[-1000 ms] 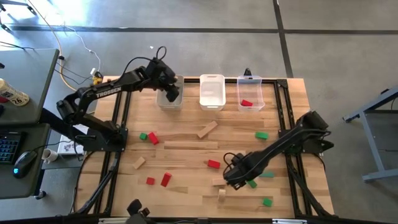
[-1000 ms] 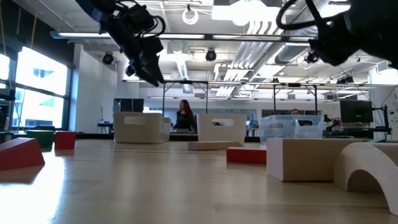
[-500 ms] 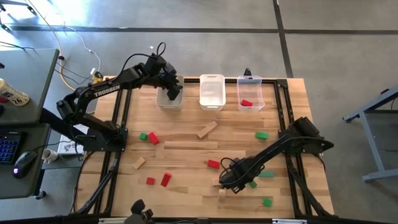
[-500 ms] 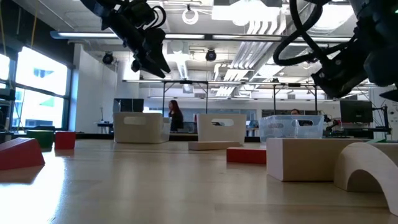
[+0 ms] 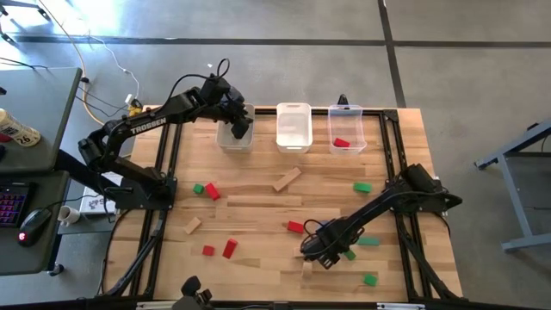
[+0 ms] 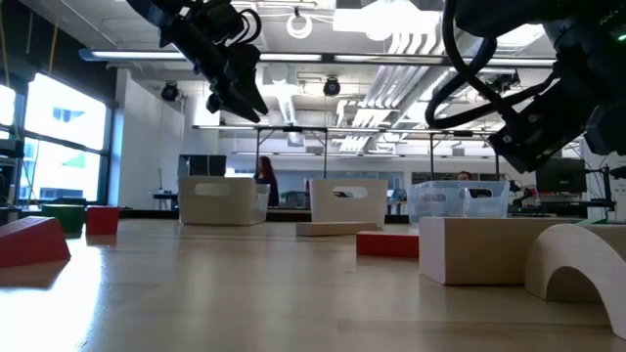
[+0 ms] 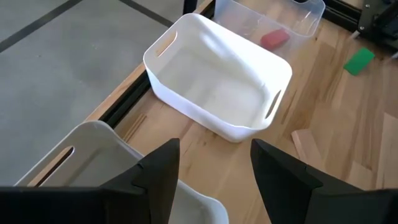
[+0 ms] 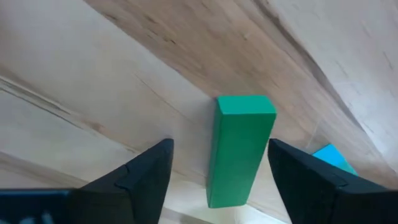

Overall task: Sort & place blocks by color
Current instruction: Put the green block into the white bin

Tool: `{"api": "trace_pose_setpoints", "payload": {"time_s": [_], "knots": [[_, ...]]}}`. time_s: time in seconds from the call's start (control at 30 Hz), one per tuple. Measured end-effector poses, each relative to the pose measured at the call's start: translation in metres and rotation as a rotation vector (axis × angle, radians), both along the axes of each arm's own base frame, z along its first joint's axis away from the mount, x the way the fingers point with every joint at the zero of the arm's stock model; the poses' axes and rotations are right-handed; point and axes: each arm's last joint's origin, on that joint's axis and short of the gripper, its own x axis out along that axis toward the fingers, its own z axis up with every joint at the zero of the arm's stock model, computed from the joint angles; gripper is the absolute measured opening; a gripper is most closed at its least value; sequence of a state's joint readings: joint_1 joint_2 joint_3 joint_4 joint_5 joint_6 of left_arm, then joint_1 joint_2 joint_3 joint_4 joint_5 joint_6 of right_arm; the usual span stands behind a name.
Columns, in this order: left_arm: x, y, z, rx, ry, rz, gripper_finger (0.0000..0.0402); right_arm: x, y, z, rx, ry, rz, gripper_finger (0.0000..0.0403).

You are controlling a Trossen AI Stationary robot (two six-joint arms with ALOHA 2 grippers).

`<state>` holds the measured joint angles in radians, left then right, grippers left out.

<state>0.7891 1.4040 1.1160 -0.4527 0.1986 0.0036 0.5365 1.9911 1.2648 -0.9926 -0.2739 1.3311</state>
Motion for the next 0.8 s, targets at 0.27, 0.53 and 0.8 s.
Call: {"api": "trace_pose_setpoints", "payload": {"time_s": [0.27, 0.53, 0.8], "knots": [[0.0, 0.0, 0.0, 0.0, 0.0, 0.0, 0.0186, 0.002, 0.001, -0.001, 0.027, -0.009, -0.002, 0.0143], [0.0, 0.0, 0.0, 0.0, 0.0, 0.0, 0.0186, 0.006, -0.004, -0.002, 0.04, -0.006, -0.047, 0.0076], [-0.002, -0.002, -0.003, -0.026, 0.025, -0.001, 0.0186, 0.014, -0.012, 0.011, 0.056, -0.103, -0.085, 0.0076]]}}
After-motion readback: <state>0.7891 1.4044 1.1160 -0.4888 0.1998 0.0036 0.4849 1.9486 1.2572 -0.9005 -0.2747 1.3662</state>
